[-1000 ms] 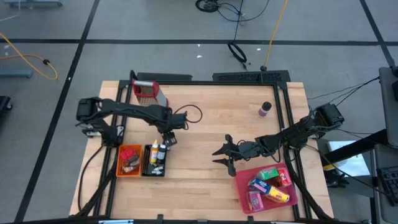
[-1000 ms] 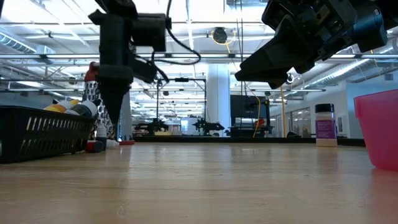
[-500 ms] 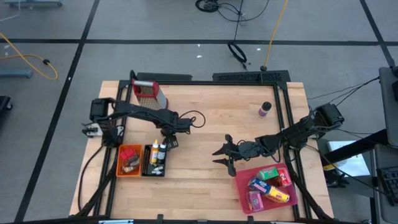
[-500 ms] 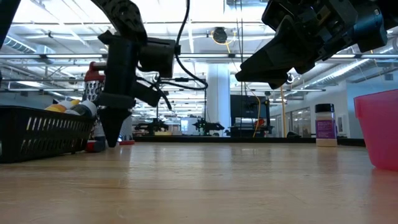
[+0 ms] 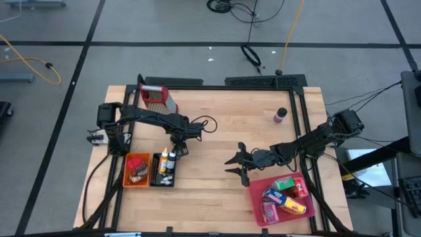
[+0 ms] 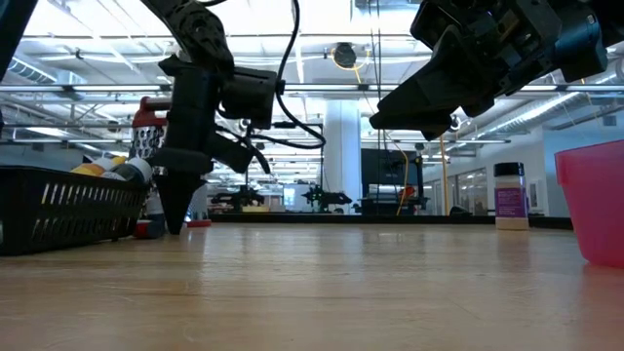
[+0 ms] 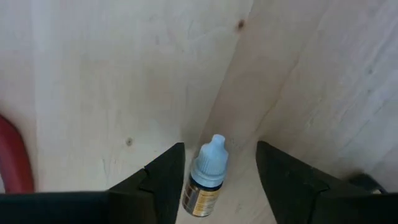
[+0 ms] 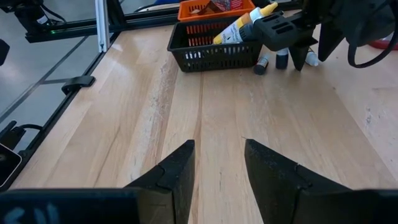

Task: Pick & Place Kitchen Items
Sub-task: Put the yellow and brown food coloring bottle into the black bin

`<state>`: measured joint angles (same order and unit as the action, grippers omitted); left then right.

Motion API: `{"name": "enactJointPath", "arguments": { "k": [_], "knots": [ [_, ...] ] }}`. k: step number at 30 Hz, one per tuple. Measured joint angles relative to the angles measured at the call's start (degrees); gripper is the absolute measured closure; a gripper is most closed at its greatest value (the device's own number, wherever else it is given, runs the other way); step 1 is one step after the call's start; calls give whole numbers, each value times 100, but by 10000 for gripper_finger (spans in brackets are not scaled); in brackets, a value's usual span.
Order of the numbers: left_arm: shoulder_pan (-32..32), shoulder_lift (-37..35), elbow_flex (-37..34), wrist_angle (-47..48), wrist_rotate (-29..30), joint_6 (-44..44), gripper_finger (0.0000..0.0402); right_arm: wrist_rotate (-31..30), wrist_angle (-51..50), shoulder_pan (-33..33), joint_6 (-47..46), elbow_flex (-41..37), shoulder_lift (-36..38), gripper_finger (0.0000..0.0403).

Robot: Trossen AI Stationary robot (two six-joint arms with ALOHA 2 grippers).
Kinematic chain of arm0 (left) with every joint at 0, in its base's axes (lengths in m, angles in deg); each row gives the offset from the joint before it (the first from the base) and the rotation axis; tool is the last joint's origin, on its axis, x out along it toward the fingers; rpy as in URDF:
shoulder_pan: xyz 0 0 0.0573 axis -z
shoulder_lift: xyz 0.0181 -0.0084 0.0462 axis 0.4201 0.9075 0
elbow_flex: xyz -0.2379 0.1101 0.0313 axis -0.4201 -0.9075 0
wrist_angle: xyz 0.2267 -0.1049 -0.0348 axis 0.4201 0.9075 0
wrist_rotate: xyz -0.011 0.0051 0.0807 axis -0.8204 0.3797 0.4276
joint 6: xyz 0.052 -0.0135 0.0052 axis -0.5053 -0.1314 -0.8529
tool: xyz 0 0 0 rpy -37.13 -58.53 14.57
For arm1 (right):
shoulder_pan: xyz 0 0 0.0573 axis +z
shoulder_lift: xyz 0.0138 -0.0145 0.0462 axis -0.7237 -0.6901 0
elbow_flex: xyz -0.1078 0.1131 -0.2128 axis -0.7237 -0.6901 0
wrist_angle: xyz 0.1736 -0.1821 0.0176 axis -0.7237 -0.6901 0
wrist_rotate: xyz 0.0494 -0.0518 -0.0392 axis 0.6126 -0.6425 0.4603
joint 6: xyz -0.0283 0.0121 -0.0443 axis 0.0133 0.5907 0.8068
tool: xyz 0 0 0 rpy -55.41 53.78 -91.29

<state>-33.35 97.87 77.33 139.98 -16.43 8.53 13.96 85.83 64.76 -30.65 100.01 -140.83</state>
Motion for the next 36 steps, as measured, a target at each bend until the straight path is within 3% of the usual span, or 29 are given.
{"name": "enactJointPath", "arguments": {
  "k": [13,25,36],
  "knots": [
    [-110,17,-13,63,-36,-265,370,2,-7,2,0,0,0,271],
    [-101,-172,-17,-54,95,-197,362,0,-9,0,0,0,0,271],
    [-23,-1233,-17,205,267,152,361,-15,-26,1,-4,0,0,271]
  ]
}}
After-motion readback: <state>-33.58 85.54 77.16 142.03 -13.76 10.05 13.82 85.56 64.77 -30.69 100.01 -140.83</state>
